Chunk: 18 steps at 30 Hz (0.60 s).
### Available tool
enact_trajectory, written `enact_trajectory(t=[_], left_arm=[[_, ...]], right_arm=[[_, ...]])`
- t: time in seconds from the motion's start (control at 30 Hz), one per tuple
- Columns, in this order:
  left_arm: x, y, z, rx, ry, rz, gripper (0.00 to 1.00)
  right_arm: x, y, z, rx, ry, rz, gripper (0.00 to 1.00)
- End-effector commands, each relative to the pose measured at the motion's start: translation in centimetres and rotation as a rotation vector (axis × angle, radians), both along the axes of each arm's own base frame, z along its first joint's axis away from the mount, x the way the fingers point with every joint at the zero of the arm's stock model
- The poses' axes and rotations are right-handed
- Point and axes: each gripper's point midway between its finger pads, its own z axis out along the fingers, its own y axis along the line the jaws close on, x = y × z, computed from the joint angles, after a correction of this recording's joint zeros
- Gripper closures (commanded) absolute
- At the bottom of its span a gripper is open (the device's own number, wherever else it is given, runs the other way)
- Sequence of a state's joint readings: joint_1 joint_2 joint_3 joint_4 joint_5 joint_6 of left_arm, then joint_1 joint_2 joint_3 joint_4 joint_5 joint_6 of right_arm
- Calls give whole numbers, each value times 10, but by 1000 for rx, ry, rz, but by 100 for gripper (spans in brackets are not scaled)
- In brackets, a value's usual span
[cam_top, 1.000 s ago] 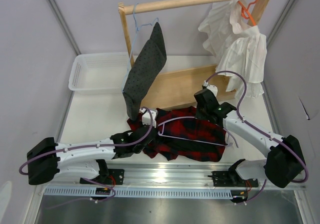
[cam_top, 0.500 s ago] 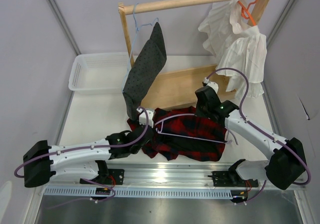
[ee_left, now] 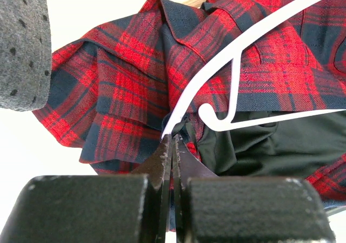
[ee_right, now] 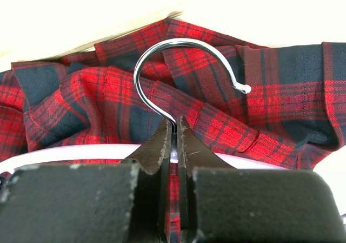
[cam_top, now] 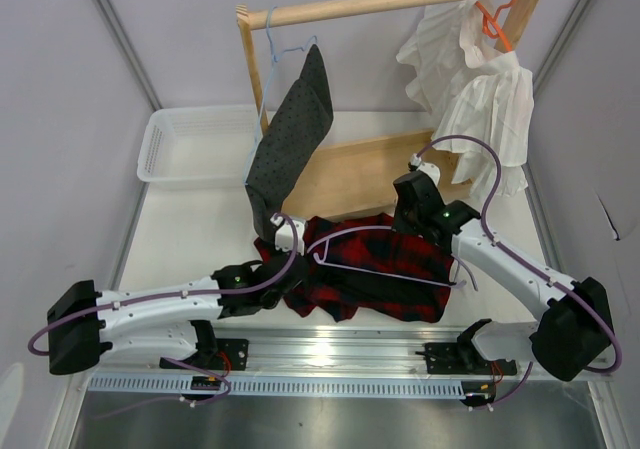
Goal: Place the skirt on the hanger
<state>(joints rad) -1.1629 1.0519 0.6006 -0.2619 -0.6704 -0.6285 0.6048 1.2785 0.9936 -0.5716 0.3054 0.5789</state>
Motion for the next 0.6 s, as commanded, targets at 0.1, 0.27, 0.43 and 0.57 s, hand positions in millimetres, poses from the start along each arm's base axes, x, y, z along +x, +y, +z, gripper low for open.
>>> enact_trajectory(t=[0.1,0.27,0.43,0.57], left_arm=[[10,-11,16,-24,-34,25,100],[12,-20,15,-28,-33,11,100],[14,-23,14,-22,-32,15,100],[17,-21,14,-1,-31,39,100]], right_arm=[[4,4,26,43,-61,11,100],[1,2,26,45,-57,11,100],[-1,5,24,52,-48,20,100],[-2,5,23,51,-45,19,100]])
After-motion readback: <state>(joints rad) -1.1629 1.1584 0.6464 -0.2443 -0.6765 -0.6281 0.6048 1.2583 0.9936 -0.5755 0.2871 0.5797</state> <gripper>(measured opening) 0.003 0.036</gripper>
